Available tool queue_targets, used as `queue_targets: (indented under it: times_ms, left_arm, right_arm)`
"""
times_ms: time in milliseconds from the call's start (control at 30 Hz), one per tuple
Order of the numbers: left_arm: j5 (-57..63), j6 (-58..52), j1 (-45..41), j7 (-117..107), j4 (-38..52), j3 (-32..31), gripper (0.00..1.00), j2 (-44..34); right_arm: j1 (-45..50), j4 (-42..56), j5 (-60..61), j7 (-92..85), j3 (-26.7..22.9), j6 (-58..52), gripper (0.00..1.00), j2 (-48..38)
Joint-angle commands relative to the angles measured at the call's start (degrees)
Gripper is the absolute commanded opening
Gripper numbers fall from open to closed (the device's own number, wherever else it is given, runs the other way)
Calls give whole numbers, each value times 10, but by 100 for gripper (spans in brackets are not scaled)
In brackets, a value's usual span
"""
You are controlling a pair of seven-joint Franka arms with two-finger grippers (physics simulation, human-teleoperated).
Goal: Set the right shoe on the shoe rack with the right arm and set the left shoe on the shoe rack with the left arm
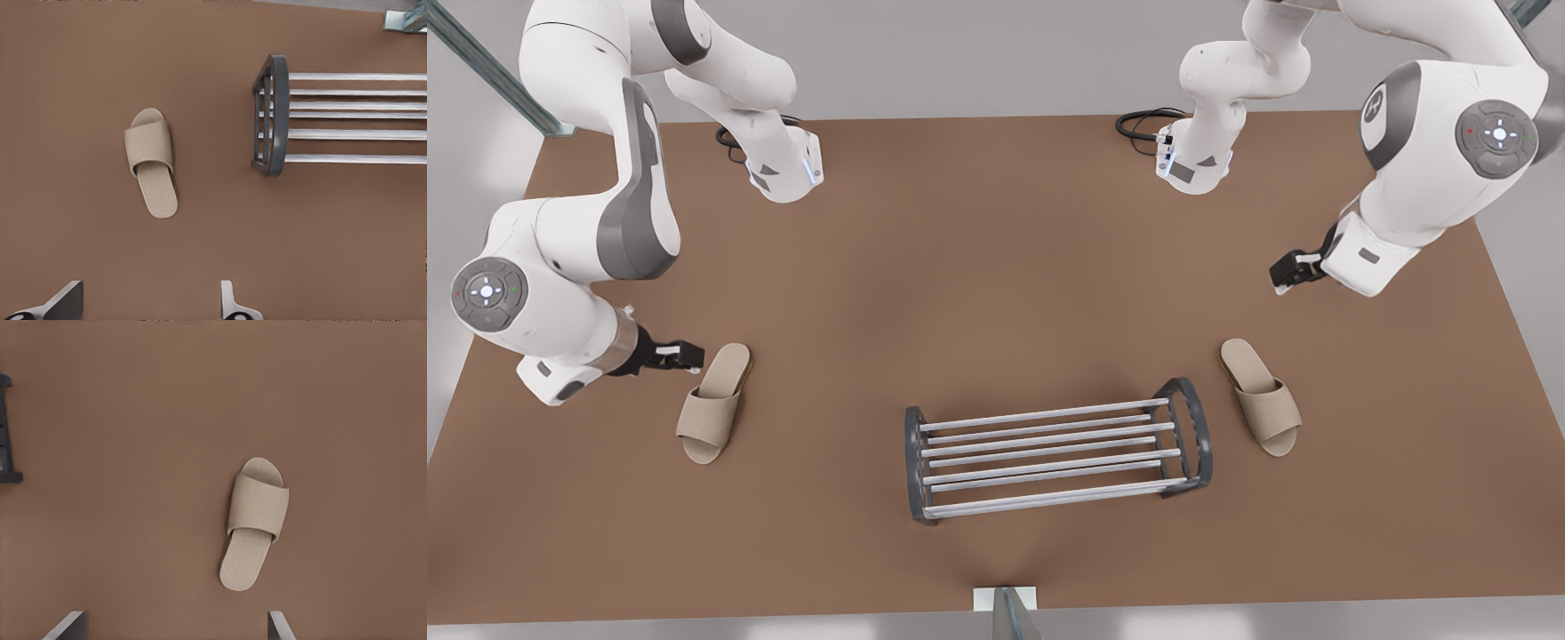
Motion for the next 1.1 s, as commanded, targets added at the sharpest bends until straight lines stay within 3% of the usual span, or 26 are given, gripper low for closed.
queue_targets:
  times_ms: [0,33,133,200,300,400,467,500,533,633,700,867,967,1067]
  left_arm:
    - [2,26,0,-50,-8,0,100,-7]
    - [2,21,-2,-47,-7,0,100,0]
    - [236,-214,-303,-310,-7,-14,100,101]
    - [366,-254,-392,-416,-30,-14,100,192]
    - [458,-218,-407,-437,-189,-17,100,172]
    - [445,52,-405,-606,-443,12,100,63]
    - [463,195,-405,-715,-508,36,100,34]
    - [492,326,-406,-877,-528,65,100,33]
    - [540,379,-406,-977,-557,85,100,27]
    - [763,439,-406,-1364,-599,133,100,24]
    - [869,436,-406,-1563,-624,167,100,26]
    - [1011,453,-405,-1617,-649,283,100,82]
    - [1105,475,-392,-1658,-646,292,100,113]
    - [1126,487,-382,-1691,-634,292,100,120]
  right_arm:
    - [0,2,-2,16,0,16,100,2]
    - [0,1,-2,22,0,18,100,17]
    - [-14,-8,-2,18,-2,90,100,103]
    - [-31,-55,-8,22,-2,142,100,122]
    - [-56,-139,-14,16,-2,210,100,117]
    - [-62,-229,-15,11,-1,297,100,98]
    - [-87,-301,-15,-11,0,357,100,52]
    - [-95,-354,-15,-28,0,421,100,31]
    - [-99,-377,-14,-43,0,460,100,28]
    - [-121,-445,-15,-83,3,614,100,25]
    - [-123,-450,-14,-85,4,652,100,28]
    - [-139,-484,-15,-90,7,659,100,16]
    - [-233,-505,-14,-115,85,659,100,11]
    - [-241,-504,-15,-137,85,659,100,12]
